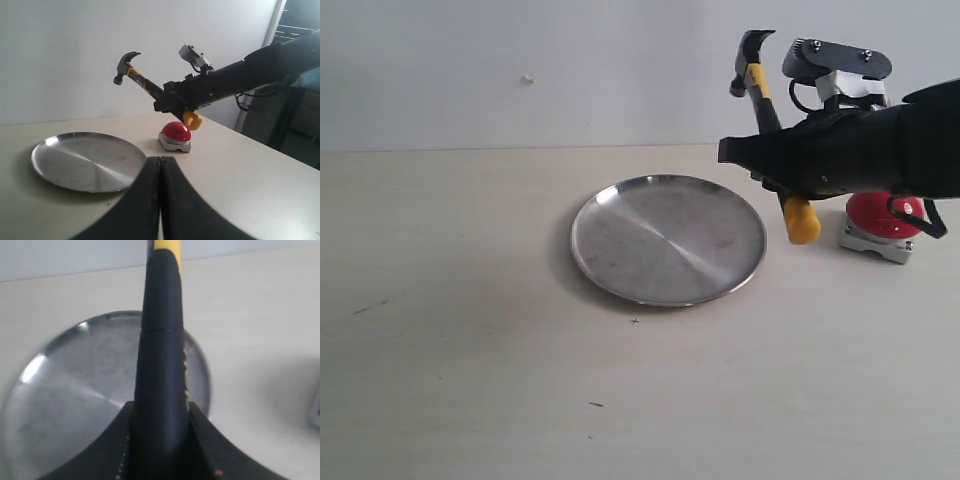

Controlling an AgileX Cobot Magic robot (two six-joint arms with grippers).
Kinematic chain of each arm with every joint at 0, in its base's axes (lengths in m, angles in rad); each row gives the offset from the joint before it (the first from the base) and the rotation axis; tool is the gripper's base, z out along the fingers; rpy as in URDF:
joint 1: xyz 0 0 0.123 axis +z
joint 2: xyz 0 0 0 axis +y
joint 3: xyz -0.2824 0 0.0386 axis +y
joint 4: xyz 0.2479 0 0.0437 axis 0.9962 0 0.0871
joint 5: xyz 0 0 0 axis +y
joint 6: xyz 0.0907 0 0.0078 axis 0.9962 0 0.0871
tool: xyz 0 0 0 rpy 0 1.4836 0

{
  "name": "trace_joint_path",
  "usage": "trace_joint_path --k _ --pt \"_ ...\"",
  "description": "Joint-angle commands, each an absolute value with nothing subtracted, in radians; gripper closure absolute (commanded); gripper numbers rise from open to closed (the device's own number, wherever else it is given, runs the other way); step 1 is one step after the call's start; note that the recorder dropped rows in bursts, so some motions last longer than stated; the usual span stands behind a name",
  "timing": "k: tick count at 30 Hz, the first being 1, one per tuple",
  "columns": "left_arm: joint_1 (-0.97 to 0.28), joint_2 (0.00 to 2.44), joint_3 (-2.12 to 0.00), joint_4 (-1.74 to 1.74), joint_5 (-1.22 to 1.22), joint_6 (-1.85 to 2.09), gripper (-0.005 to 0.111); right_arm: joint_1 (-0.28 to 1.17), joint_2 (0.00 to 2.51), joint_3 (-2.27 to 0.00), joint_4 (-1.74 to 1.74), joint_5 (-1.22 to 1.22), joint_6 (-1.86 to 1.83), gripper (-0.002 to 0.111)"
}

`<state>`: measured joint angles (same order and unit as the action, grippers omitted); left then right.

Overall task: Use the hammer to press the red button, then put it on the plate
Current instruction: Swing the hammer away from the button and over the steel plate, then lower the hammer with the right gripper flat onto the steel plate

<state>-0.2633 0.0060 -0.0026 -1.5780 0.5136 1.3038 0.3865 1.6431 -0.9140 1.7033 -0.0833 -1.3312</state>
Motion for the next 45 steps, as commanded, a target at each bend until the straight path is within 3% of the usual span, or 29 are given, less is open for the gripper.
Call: trace_joint_path --k 1,4,6,14,21,35,45 --pt "-0.263 0.000 0.000 -1.582 0.519 1.305 0.107 0.390 1.618 -0.945 1.728 -0.285 -1.462 0.108" --pt "-0.263 0.000 0.000 -1.582 0.519 1.305 0.107 0.467 1.609 -0.944 1.538 -0.677 -1.382 0.108" --pt "-0.263 0.000 0.000 -1.582 0.519 1.305 0.107 0.504 1.602 -0.917 1.405 -0.762 -1.248 0.108" --pt "-0.263 0.000 0.000 -1.582 0.519 1.305 0.107 0.514 1.632 -0.842 0.645 -0.477 -0.143 0.108" --pt "-0.263 0.000 0.000 -1.582 0.519 1.305 0.107 0.514 1.725 -0.844 0.011 -0.468 0.679 0.108" --pt "-0.263 0.000 0.000 -1.582 0.519 1.305 0.107 0.514 2.003 -0.985 -0.265 -0.572 1.088 0.108" --pt "-0.263 0.000 0.000 -1.582 0.519 1.305 0.107 0.512 2.110 -1.094 -0.294 -0.510 1.128 0.108"
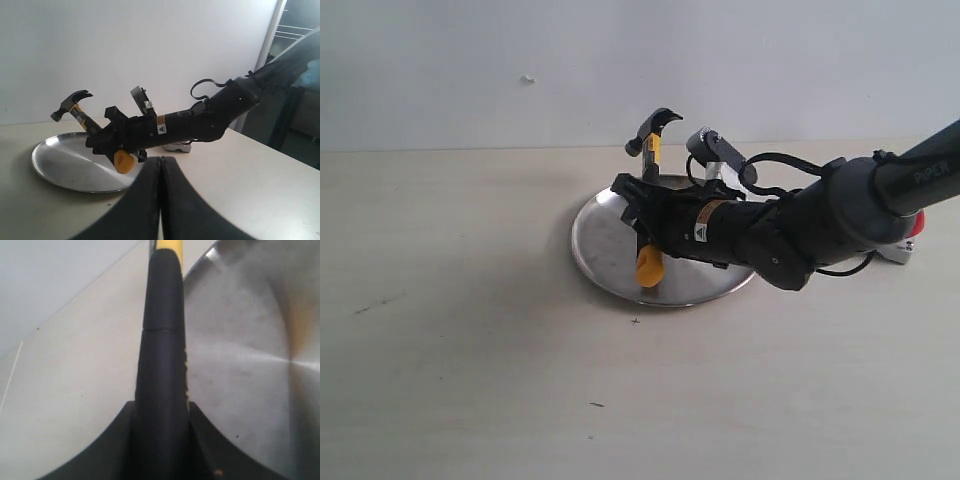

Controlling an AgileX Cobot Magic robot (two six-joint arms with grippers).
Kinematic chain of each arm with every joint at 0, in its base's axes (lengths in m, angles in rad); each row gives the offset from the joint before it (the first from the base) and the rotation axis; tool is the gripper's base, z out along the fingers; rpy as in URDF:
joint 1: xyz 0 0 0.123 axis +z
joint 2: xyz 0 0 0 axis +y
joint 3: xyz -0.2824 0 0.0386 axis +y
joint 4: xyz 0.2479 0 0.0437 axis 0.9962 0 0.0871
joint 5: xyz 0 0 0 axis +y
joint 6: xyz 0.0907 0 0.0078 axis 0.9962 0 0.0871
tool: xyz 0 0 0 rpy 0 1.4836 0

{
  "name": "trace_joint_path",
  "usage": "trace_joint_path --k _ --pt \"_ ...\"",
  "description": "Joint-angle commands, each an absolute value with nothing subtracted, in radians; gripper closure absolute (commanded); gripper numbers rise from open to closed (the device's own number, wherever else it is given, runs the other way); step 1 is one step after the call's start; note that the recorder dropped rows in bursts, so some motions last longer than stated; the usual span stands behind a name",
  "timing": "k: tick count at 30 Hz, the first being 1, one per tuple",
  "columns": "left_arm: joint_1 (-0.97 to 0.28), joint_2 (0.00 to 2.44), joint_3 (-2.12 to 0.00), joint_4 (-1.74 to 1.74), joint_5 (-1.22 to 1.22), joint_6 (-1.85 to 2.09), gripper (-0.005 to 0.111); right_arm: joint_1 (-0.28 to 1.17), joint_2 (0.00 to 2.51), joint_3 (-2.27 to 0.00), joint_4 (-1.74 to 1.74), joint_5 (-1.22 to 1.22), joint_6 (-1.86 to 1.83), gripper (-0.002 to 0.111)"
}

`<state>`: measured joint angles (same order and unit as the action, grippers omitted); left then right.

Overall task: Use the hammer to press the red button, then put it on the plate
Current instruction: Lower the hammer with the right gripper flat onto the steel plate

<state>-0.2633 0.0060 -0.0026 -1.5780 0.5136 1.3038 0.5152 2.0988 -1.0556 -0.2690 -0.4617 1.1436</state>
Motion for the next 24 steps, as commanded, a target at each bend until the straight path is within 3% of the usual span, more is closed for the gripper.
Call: trace_joint_path --k 1,24 --pt "-0.263 0.000 0.000 -1.582 0.519 1.305 0.107 0.510 2.119 -1.099 -0.294 -0.507 1.128 0.108" --pt "-0.263 0.000 0.000 -1.582 0.519 1.305 0.107 0.455 2.213 -1.194 -0.393 -0.430 1.180 0.108"
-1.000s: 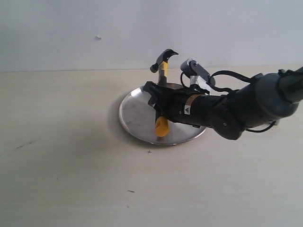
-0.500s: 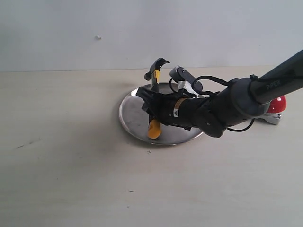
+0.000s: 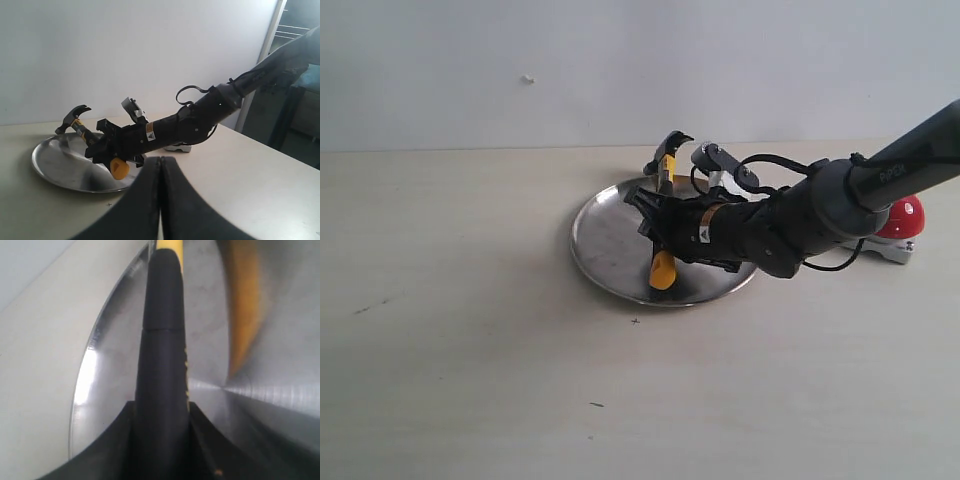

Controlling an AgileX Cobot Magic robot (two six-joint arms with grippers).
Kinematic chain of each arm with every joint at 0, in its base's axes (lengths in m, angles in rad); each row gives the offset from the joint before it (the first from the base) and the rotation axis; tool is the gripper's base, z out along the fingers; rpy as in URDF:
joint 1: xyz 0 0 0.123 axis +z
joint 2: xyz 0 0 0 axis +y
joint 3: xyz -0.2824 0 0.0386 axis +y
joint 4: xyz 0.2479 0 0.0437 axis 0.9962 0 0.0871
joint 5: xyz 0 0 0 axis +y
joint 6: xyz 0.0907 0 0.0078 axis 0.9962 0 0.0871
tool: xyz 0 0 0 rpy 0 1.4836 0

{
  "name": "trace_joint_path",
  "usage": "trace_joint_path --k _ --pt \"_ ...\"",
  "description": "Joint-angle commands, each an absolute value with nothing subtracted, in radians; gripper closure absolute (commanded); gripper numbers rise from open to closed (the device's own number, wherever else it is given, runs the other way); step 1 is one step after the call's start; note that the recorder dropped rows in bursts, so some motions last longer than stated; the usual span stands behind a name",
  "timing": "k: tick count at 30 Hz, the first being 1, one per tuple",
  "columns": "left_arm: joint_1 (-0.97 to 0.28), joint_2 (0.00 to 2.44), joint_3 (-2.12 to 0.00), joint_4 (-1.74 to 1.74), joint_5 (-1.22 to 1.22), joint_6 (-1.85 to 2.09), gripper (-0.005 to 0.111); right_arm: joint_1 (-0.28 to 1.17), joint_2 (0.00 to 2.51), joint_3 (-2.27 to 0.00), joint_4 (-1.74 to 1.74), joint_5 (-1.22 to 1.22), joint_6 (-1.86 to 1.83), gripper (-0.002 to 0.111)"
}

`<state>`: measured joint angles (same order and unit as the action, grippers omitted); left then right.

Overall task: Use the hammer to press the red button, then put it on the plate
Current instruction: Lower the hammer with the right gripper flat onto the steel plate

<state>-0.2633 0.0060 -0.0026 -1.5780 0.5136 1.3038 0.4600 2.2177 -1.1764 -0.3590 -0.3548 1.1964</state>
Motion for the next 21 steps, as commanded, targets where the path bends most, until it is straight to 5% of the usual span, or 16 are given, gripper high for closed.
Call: trace_joint_path --k 1,21 --pt "-0.263 0.000 0.000 -1.582 0.519 1.305 0.107 0.455 2.213 -1.194 -0.393 -0.430 1.180 0.108" --pt "-0.263 0.000 0.000 -1.582 0.519 1.305 0.107 0.455 2.287 -1.194 -0.452 -0.505 1.247 0.108"
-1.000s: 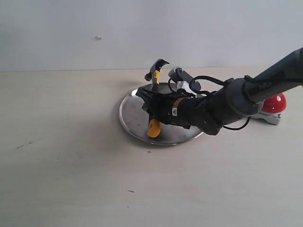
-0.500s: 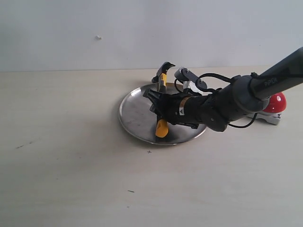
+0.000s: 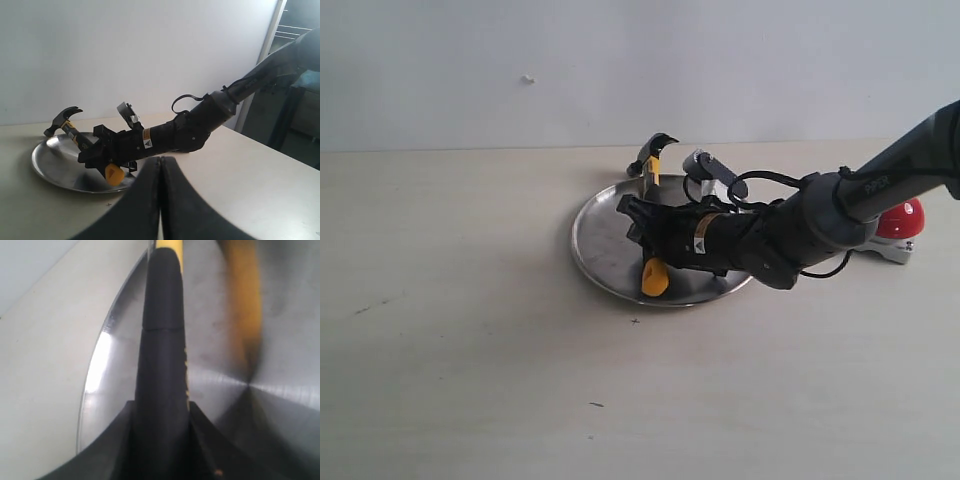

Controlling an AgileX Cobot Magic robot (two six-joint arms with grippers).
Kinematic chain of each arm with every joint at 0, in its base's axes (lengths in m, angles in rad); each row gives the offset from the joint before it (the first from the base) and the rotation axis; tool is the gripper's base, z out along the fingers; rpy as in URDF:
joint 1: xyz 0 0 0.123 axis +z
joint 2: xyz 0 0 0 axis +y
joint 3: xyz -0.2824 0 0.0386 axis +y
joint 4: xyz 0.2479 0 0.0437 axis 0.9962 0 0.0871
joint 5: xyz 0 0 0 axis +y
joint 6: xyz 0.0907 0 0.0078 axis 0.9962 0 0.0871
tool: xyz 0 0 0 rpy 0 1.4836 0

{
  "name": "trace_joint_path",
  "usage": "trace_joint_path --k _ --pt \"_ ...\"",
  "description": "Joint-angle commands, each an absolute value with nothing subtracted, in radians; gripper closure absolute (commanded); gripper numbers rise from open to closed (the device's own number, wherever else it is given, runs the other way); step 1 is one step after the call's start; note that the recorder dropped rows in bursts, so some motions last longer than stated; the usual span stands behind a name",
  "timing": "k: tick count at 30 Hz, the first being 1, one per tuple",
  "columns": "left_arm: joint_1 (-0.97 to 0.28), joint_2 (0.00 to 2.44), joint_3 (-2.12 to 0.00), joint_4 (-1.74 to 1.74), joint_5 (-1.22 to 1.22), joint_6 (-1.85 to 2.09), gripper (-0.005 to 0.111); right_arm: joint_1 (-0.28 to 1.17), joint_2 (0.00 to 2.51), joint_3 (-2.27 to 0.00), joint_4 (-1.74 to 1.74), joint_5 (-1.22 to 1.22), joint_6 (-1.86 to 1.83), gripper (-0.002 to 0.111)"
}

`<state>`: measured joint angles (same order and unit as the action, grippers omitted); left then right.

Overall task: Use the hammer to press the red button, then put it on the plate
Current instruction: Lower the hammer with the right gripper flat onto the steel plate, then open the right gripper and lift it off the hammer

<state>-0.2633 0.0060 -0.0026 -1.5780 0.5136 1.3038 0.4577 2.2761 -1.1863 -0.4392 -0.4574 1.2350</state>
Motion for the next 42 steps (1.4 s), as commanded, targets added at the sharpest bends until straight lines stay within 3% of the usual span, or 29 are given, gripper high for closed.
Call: trace_joint_path --k 1,5,17,27,33,36,38,39,42 --pt "-0.263 0.000 0.000 -1.582 0.519 1.305 0.107 0.455 2.287 -1.194 -0.452 -0.505 1.247 0.108" --pt "-0.263 0.000 0.000 -1.582 0.519 1.305 0.107 0.455 2.287 -1.194 -0.452 -0.503 1.250 0.104" --pt "-0.263 0.000 0.000 -1.582 0.519 1.305 0.107 0.455 2.287 -1.194 -0.448 -0.500 1.268 0.064" --pt "-0.263 0.000 0.000 -1.582 0.519 1.305 0.107 0.455 2.156 -1.194 -0.459 -0.230 1.295 0.052" --pt "-0.263 0.000 0.000 -1.582 0.519 1.305 0.107 0.498 1.981 -1.194 -0.495 0.103 1.219 0.053" --pt "-0.263 0.000 0.000 -1.582 0.519 1.305 0.107 0.556 1.895 -1.193 -0.523 0.290 1.118 0.073" --pt "-0.263 0.000 0.000 -1.582 0.519 1.305 0.107 0.620 1.808 -1.147 -0.645 0.376 1.126 0.100" --pt "-0.263 0.000 0.000 -1.582 0.519 1.305 0.107 0.643 1.771 -1.112 -0.686 0.379 1.164 0.108" --pt "-0.263 0.000 0.000 -1.582 0.519 1.305 0.107 0.710 1.630 -0.959 -0.832 0.372 1.331 0.108"
